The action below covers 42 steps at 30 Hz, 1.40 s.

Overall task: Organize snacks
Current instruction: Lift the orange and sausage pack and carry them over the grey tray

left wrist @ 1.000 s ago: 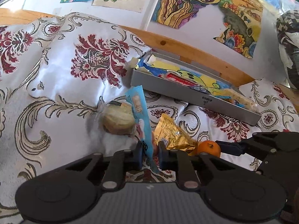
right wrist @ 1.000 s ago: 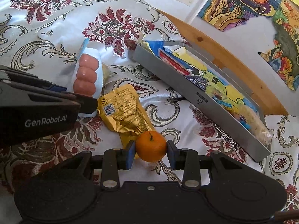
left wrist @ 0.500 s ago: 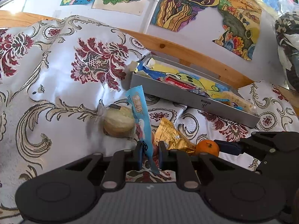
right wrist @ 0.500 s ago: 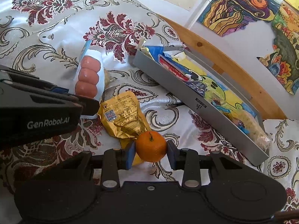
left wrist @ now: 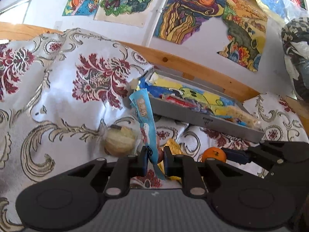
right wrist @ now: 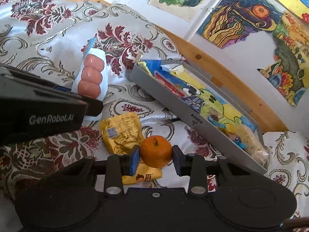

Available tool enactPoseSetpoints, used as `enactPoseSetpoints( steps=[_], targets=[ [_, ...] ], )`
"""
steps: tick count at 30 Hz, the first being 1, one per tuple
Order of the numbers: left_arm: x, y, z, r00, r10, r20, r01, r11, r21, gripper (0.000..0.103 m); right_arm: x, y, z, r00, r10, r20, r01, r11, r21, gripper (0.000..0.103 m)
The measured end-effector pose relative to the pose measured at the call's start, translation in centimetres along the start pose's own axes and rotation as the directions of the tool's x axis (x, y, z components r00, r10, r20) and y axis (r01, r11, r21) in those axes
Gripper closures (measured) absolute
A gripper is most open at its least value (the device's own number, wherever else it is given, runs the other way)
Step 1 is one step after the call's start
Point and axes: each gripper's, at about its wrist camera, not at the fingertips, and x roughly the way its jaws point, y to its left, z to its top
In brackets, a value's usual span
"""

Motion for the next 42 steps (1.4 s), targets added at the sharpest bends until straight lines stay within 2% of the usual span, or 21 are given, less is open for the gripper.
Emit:
enactPoseSetpoints(
  steps=[9, 19, 29, 37, 42],
  targets=[
    [-0.6, -1.3, 2.4, 0.999, -0.004, 0.042, 0.003, 1.000, 0.025, 0.086, -1.0, -2.0, 1.1, 0.997, -0.049, 0.066, 0.046, 0.998, 0.047, 0.066],
    [1.9, -3.6, 6.9, 0.999, -0.010, 0.040, 0.007, 0.998, 0.059, 0.086, -1.2, -6.7, 1.9, 0.982, -0.138, 0.126, 0.119, 0.982, 0.146, 0.065],
    [6.0, -6.7, 10.8, 0.999, -0.043, 0.010, 0.042, 0.996, 0.082, 0.086, 1.9, -11.1, 1.6, 0.977, -0.193, 0.091, 0.167, 0.957, 0.238, 0.065],
    [9.6, -8.1, 11.6, 0.998, -0.026, -0.054, 0.031, 0.996, 0.083, 0.086, 3.6, -12.3, 2.0, 0.972, -0.205, 0.113, 0.170, 0.949, 0.264, 0.065],
    [11.7, -8.6, 12.0, 0.996, -0.018, -0.085, 0.026, 0.995, 0.101, 0.086, 4.6, -13.0, 1.7, 0.978, -0.186, 0.093, 0.149, 0.939, 0.310, 0.065]
  ],
)
